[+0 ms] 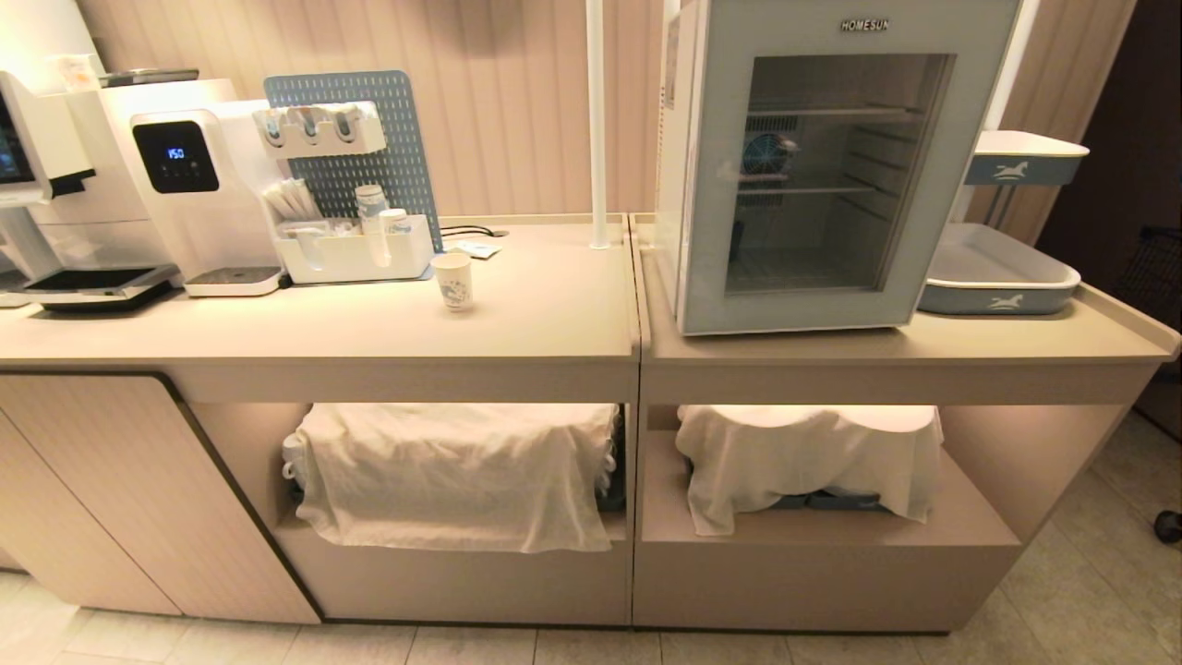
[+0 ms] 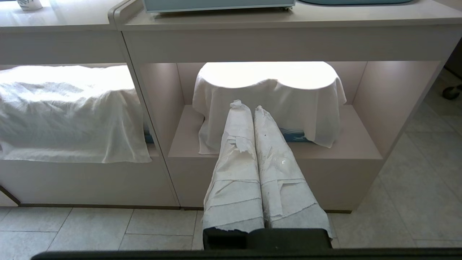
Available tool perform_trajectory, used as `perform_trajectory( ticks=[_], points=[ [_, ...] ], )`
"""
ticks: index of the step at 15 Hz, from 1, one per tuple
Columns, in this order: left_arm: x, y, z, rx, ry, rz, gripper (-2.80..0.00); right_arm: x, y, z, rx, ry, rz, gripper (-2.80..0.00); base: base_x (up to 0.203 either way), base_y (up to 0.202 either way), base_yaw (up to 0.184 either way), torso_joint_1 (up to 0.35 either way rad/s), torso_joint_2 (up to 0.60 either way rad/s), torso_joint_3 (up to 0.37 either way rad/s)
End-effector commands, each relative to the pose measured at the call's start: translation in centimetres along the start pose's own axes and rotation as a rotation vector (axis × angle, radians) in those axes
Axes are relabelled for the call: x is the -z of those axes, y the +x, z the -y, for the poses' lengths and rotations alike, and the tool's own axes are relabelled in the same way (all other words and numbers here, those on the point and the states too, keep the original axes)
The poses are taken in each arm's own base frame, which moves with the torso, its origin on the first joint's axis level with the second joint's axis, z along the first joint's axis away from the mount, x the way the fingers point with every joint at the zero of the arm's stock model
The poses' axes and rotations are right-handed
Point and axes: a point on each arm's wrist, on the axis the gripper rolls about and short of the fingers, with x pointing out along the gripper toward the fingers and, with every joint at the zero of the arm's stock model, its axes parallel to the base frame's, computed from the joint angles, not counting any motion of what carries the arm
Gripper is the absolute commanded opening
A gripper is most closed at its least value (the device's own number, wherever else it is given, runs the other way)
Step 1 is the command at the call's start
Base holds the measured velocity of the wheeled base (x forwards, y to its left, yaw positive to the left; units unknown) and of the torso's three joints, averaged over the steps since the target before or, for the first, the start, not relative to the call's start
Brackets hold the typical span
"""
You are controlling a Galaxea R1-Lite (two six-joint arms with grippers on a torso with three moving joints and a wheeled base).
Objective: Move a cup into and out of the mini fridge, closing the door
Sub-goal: Open the freezer door
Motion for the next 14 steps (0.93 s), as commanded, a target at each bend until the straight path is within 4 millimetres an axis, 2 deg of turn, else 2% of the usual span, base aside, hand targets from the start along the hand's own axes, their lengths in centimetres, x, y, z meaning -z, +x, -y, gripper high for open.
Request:
perform_trajectory(
  ticks=[1,9,14],
  points=[
    [0.04,0.01,0.0,-0.001,0.0,-0.001,-2.8,0.0,0.01,0.0,0.0,-0.002,-0.001,-2.8,0.0,0.0,0.0,0.0,0.0,0.0],
    [0.0,0.0,0.0,-0.001,-0.003,0.001,-2.8,0.05,0.02,-0.01,-0.004,-0.008,-0.004,-2.8,0.0,0.0,0.0,0.0,0.0,0.0],
    [0.03,0.01,0.0,-0.002,-0.006,0.0,-2.8,0.03,0.02,-0.01,-0.004,-0.01,-0.003,-2.8,0.169,0.0,0.0,0.002,0.0,0.004]
  ],
)
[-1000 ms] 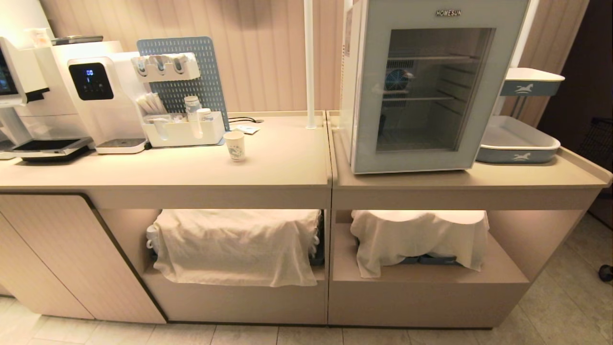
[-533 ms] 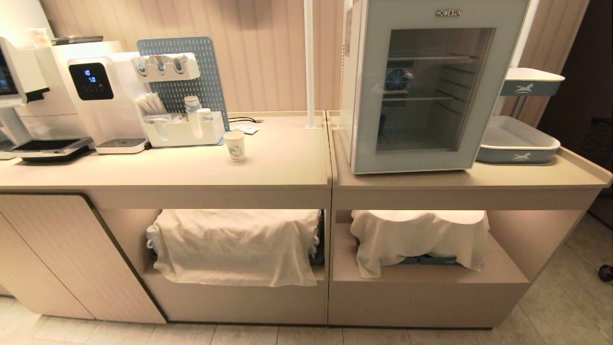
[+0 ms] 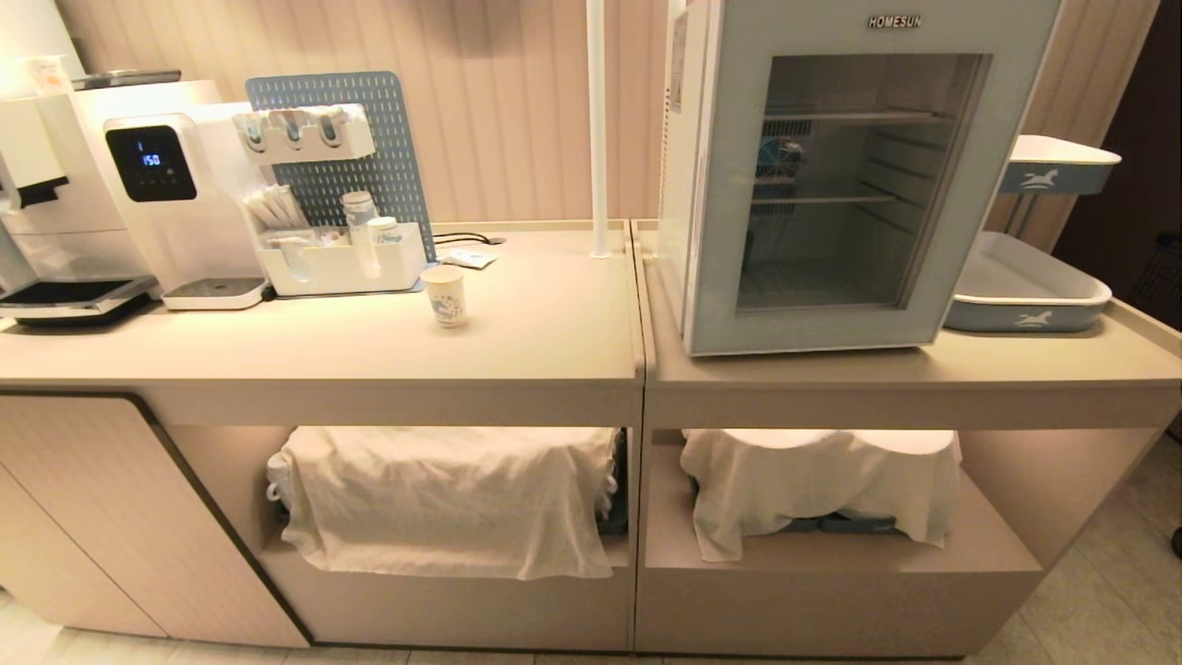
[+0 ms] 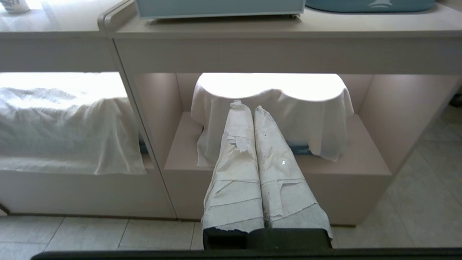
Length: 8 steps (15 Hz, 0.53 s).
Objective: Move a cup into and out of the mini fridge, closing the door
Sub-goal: Open the freezer door
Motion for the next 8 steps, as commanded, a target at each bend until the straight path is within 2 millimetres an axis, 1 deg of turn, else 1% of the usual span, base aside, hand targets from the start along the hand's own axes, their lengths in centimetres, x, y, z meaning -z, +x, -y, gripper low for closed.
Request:
perform_trajectory(
  ticks=[1,8],
  points=[
    [0.01,0.0,0.0,-0.001,0.0,0.0,-2.8,-0.01,0.01,0.0,-0.001,-0.002,0.0,-2.8,0.194,0.0,0.0,0.002,0.01,-0.001],
    [0.01,0.0,0.0,-0.001,-0.003,0.0,-2.8,-0.05,0.0,0.0,-0.001,-0.002,0.001,-2.8,0.193,0.0,0.002,0.003,0.0,0.001]
  ],
)
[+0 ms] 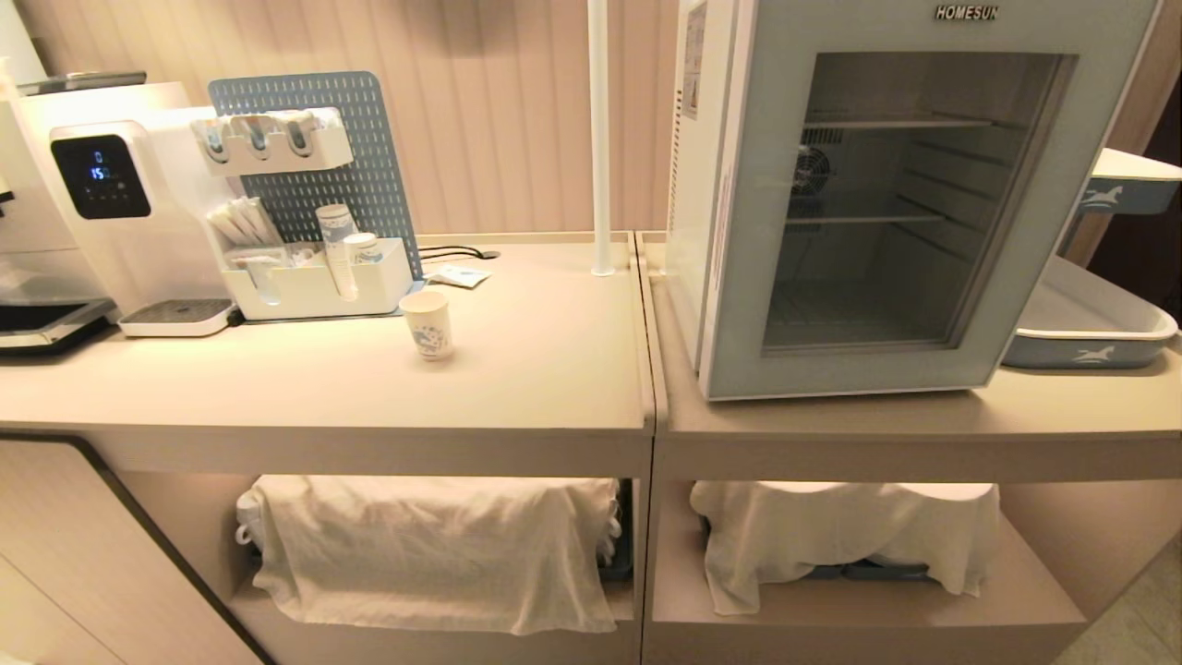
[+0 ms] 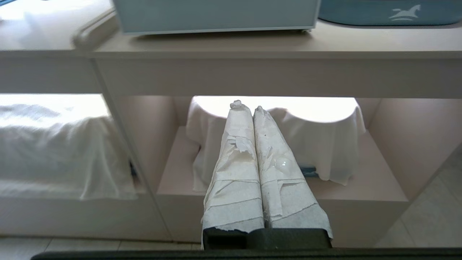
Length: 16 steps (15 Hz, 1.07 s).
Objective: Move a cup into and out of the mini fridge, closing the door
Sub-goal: Open the freezer door
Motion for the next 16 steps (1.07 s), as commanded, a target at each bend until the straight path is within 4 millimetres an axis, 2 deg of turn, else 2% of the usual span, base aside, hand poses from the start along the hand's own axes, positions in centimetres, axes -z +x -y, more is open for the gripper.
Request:
perform_trajectory(
  ticks=[1,4,13,16],
  points=[
    [0.04,0.01,0.0,-0.001,0.002,-0.001,-2.8,0.02,0.01,0.0,0.0,0.0,-0.002,-2.8,0.195,0.0,0.002,0.002,0.0,0.002],
    [0.0,0.0,0.0,-0.001,0.0,0.0,-2.8,0.02,0.01,0.0,0.001,0.003,-0.002,-2.8,0.172,0.0,0.001,0.0,0.0,0.0],
    [0.02,0.0,0.0,-0.002,0.003,-0.001,-2.8,0.02,0.01,0.0,0.0,-0.005,-0.002,-2.8,0.0,0.0,0.0,0.0,0.0,0.0],
    [0.02,-0.01,0.0,-0.002,0.005,-0.002,-2.8,0.02,0.01,0.0,0.0,-0.005,-0.002,-2.8,0.005,-0.086,0.005,0.002,0.0,0.002]
  ],
)
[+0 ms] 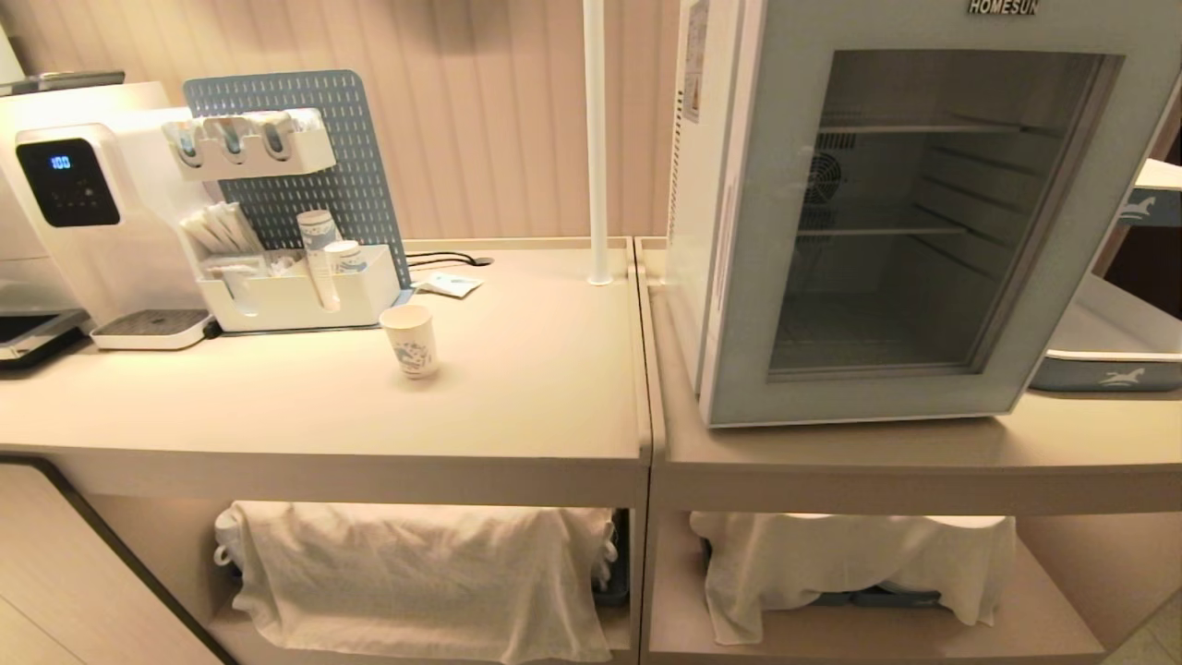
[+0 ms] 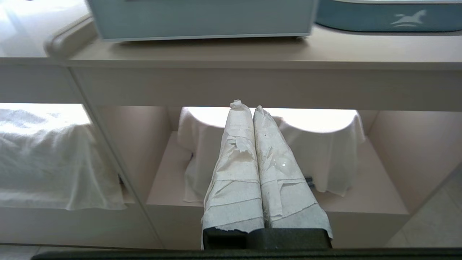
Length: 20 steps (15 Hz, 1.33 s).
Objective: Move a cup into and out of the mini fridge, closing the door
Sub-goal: Open the freezer door
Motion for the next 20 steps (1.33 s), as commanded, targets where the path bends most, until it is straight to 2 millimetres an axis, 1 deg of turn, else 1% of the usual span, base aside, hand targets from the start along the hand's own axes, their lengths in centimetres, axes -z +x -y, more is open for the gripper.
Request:
perform_trajectory(
  ticks=[1,20],
  points=[
    [0.01,-0.01,0.0,-0.001,0.001,-0.001,-2.8,-0.02,0.01,0.0,-0.001,-0.001,0.0,-2.8,0.001,-0.188,0.002,0.007,0.0,0.002],
    [0.0,0.0,0.0,0.0,0.001,0.001,-2.8,-0.05,0.01,0.01,0.004,0.011,0.003,-2.8,0.0,-0.194,-0.001,0.003,0.0,0.003]
  ],
)
